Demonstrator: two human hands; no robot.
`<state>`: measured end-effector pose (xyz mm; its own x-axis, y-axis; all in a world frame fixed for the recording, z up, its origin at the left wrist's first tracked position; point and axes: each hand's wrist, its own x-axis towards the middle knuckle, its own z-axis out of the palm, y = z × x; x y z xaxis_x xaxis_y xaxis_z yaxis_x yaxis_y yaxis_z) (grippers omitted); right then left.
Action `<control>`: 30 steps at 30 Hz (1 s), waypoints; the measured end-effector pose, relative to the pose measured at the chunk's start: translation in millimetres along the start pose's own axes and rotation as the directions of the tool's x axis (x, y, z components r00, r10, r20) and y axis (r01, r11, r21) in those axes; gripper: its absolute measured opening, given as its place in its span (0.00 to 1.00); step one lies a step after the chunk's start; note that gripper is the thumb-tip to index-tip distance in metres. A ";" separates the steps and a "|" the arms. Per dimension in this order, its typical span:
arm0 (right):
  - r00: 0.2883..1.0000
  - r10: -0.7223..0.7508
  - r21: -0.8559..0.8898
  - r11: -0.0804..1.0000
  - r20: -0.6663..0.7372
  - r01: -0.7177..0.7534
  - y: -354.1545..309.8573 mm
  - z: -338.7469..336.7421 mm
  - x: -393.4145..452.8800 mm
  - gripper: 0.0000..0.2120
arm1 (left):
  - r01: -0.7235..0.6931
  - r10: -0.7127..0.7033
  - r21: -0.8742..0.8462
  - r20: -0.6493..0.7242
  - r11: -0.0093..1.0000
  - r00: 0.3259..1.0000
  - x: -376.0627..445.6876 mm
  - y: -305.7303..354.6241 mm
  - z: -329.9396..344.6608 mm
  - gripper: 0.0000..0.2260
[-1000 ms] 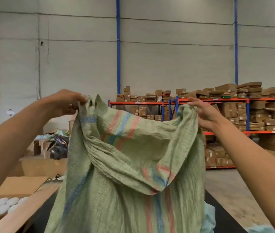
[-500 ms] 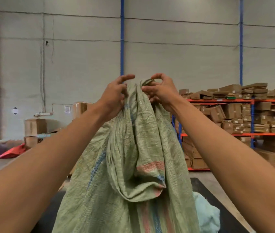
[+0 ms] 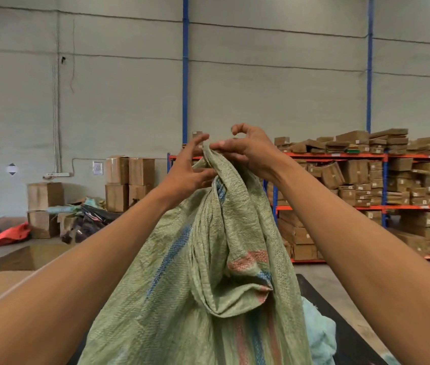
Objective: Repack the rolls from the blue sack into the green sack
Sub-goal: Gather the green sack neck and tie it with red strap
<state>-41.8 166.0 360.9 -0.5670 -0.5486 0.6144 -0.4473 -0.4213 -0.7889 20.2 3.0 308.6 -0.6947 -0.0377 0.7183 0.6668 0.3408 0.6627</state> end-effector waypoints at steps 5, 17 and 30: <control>0.993 -0.002 -0.040 0.999 0.119 0.007 6.4 -2.8 -7.5 0.15 | -0.003 0.016 0.140 -0.095 0.990 0.995 11.2 -13.7 2.2 0.15; 0.839 0.247 -0.861 -0.033 0.485 0.507 75.8 23.1 -93.8 0.39 | 0.311 -0.017 0.441 -0.554 0.842 0.833 39.2 -25.6 -27.4 0.14; 0.886 -0.445 -0.841 0.522 -0.128 0.141 -22.8 -6.9 -63.8 0.07 | 0.335 -0.277 -0.008 -0.580 0.942 0.766 40.2 0.1 -78.8 0.15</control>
<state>-0.2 215.5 339.7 -0.3918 -0.2059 0.8967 -0.8952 0.3104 -0.3198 13.6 -72.5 354.3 -0.5604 -0.6682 0.4894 0.3976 0.3013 0.8667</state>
